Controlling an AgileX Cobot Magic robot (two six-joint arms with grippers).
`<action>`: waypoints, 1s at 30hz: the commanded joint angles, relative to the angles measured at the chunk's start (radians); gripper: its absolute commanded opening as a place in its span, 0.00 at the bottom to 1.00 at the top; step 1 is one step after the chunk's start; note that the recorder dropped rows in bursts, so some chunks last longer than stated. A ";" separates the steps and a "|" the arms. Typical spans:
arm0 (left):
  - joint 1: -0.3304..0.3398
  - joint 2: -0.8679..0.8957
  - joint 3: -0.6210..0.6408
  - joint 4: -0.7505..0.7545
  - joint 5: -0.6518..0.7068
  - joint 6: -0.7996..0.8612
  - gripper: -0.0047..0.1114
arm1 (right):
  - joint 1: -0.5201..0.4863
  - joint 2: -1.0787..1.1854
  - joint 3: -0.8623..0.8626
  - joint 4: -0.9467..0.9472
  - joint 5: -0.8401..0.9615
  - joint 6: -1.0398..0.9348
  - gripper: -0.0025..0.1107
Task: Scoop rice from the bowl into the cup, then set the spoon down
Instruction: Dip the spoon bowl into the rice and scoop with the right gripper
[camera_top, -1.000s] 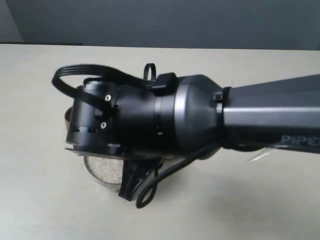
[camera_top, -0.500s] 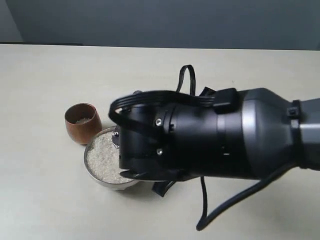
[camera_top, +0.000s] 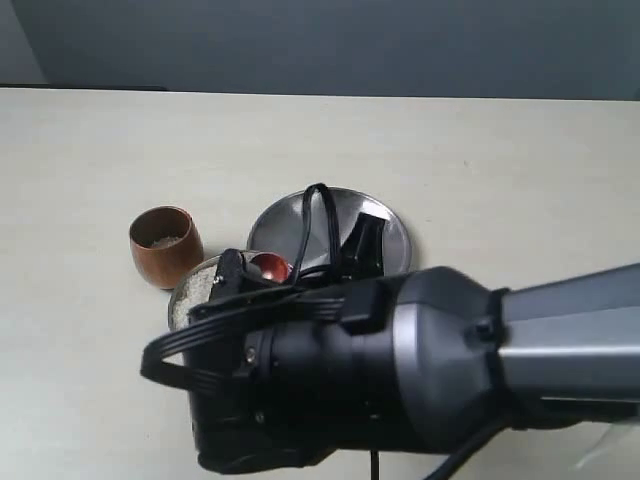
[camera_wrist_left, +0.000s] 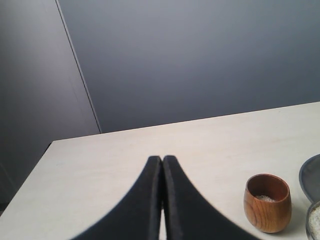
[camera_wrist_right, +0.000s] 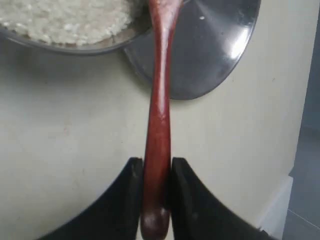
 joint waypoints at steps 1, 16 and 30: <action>0.002 0.000 -0.004 0.001 -0.008 -0.003 0.04 | 0.007 0.028 0.002 -0.026 -0.002 -0.010 0.02; 0.002 0.000 -0.004 0.001 -0.008 -0.003 0.04 | 0.049 0.039 0.000 -0.044 -0.002 -0.029 0.02; 0.002 0.000 -0.004 0.001 -0.008 -0.003 0.04 | 0.048 0.039 -0.112 -0.009 -0.002 -0.077 0.02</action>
